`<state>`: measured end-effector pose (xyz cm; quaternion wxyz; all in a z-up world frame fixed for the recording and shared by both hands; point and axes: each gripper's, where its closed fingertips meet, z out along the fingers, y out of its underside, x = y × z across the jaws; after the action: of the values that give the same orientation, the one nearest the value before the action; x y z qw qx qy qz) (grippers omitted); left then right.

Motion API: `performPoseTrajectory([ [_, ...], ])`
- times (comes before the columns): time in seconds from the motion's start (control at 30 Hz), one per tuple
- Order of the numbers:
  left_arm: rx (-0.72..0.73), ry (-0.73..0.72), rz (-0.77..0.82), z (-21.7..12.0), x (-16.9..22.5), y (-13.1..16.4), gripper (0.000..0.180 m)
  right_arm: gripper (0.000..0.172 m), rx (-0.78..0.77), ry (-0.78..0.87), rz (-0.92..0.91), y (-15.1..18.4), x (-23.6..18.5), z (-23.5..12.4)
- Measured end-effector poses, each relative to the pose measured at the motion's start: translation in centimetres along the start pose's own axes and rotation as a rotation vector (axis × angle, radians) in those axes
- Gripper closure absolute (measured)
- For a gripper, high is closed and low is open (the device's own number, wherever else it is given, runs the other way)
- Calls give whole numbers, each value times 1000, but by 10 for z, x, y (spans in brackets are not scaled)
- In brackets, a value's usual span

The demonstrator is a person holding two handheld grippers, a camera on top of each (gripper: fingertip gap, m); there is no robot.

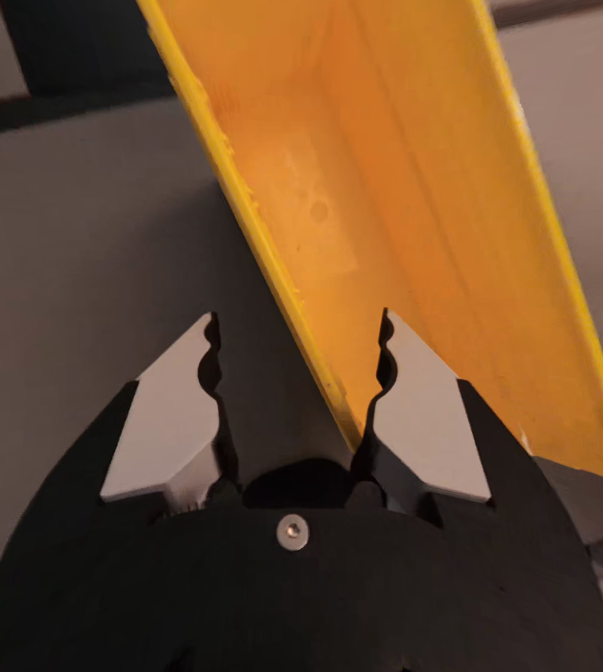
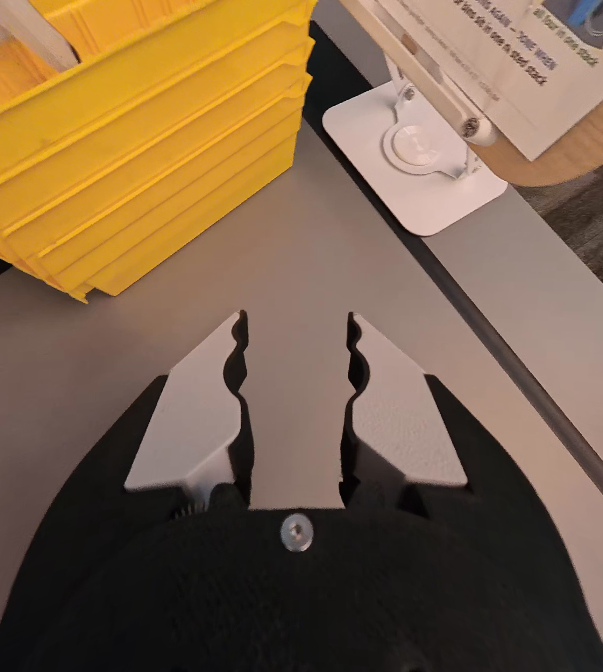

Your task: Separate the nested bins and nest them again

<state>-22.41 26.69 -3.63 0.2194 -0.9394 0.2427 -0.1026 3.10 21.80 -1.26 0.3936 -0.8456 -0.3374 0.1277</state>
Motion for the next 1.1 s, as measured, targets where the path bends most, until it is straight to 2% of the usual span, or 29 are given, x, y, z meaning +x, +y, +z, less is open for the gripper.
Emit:
performPoseTrajectory([
  [0.03,-24,28,23,5,6,2,105,117,-1,-18,-5,-1,-5,1],
  [0.07,-22,69,44,8,14,-1,129,118,0,-36,-7,-2,-9,2],
  [0.1,-32,39,58,9,11,-1,134,118,2,-50,-8,-2,-12,2],
  [0.37,-151,-80,225,13,3,-2,136,119,-4,-62,2,0,-12,3],
  [0.67,-130,-8,320,15,-5,-9,137,119,-52,-55,11,10,-5,14],
  [0.77,-104,45,255,12,-4,-11,136,119,-79,-51,25,17,-1,21],
  [0.83,-6,88,170,2,-6,-25,132,119,-100,-45,31,22,1,26],
  [0.9,138,79,80,-12,-18,-41,106,119,-119,-35,35,26,5,31],
  [0.93,238,70,56,-21,-24,-48,104,118,-125,-28,37,28,7,33],
  [0.97,334,77,56,-32,-27,-55,120,118,-127,-20,42,30,10,36],
  [1.0,393,81,49,-45,-30,-63,124,118,-129,-13,50,31,13,38],
  [1.03,455,84,31,-61,-33,-71,114,118,-127,-3,62,32,17,40],
  [1.07,538,107,29,-78,-30,-78,113,118,-118,7,72,31,20,43],
  [1.1,644,152,50,-98,-22,-86,120,118,-104,11,78,30,22,45],
])
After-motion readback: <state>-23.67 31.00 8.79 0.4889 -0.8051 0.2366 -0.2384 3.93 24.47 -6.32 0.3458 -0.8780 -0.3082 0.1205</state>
